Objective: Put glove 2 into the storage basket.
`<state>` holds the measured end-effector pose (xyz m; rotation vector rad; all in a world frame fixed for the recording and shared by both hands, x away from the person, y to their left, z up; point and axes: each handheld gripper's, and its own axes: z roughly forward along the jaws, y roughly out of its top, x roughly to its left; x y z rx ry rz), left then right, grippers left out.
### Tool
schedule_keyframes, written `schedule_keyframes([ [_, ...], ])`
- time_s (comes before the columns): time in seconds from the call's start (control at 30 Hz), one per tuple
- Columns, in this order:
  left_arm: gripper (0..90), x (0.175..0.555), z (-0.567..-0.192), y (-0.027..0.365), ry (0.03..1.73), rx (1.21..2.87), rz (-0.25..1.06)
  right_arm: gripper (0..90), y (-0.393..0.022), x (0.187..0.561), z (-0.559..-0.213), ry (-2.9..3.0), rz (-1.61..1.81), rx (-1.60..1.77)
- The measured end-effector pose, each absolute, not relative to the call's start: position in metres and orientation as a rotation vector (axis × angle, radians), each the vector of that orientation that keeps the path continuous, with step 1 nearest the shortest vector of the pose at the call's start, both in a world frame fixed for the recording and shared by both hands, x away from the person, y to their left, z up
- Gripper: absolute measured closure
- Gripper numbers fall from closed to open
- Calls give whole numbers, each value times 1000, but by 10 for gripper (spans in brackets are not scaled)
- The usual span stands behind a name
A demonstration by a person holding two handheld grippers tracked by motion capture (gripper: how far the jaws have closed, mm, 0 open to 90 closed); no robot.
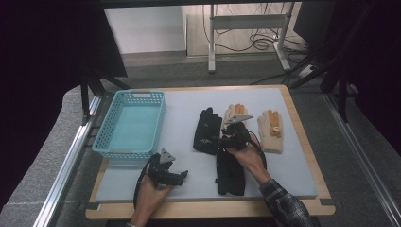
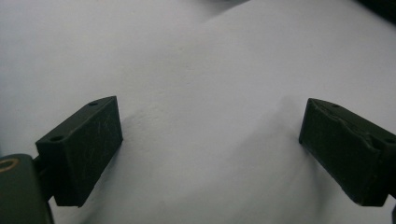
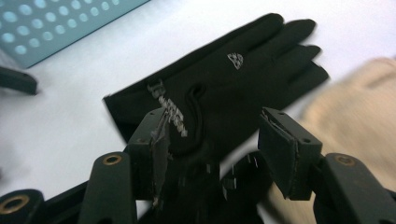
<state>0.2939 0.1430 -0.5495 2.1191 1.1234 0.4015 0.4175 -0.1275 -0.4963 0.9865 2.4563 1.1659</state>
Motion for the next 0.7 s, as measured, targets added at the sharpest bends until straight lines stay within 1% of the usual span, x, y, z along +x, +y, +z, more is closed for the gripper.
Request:
schedule_keyframes([
  [0.07,62,294,-549,143,1122,2121,402,422,-118,425,-500,2460,1129,975],
  [0.13,62,294,-550,143,1123,2118,402,394,-105,439,-506,2472,1084,980],
  [0.2,62,294,-550,143,1123,2117,401,385,-102,443,-508,2472,1076,991],
  [0.27,62,294,-550,143,1123,2117,401,352,-96,452,-512,2470,1048,1028],
  [0.3,62,294,-550,143,1123,2117,401,322,-90,460,-517,2474,1020,1061],
  [0.43,62,294,-550,143,1123,2115,400,302,-82,467,-524,2483,966,1065],
  [0.5,62,294,-550,143,1123,2115,401,325,-77,468,-525,2479,923,1040],
  [0.57,62,294,-550,143,1123,2115,400,382,-76,468,-525,2484,918,1051],
  [0.7,62,294,-550,143,1123,2116,401,467,-75,468,-523,2491,909,1056],
])
